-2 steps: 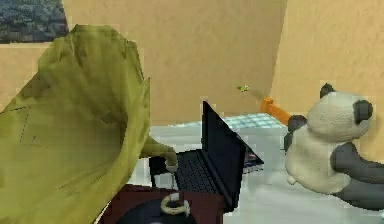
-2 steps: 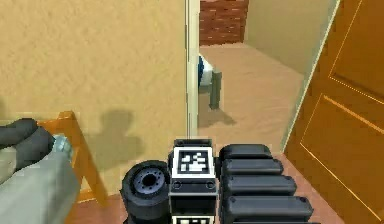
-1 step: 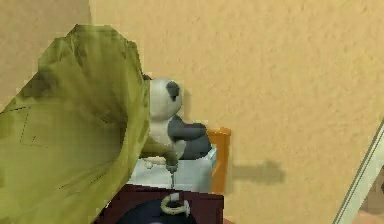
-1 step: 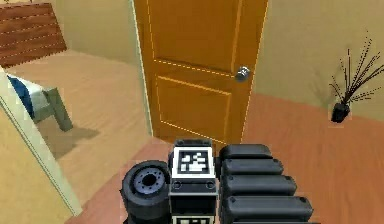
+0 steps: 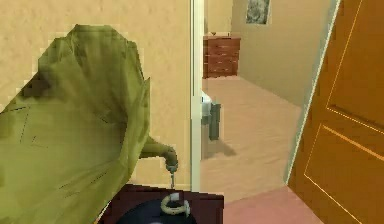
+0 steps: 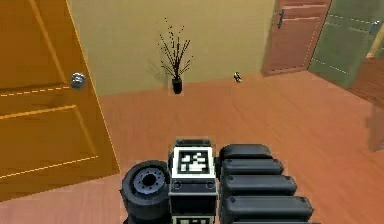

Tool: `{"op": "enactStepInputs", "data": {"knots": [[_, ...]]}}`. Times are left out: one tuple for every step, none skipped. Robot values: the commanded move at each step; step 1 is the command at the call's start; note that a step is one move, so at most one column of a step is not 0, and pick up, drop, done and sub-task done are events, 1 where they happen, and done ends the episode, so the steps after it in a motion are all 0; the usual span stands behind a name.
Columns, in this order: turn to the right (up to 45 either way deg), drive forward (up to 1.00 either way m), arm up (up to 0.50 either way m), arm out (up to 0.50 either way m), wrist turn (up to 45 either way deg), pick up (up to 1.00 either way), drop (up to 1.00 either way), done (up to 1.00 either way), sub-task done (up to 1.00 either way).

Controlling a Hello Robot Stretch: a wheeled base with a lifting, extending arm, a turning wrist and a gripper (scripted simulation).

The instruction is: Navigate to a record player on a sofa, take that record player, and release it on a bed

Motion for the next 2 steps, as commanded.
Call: {"op": "enactStepInputs", "data": {"knots": [[45.0,0.0,0.0,0.0,0.0,0.0,0.0,0.0,0.0],[12.0,0.0,0.0,0.0,0.0,0.0,0.0,0.0,0.0]]}}
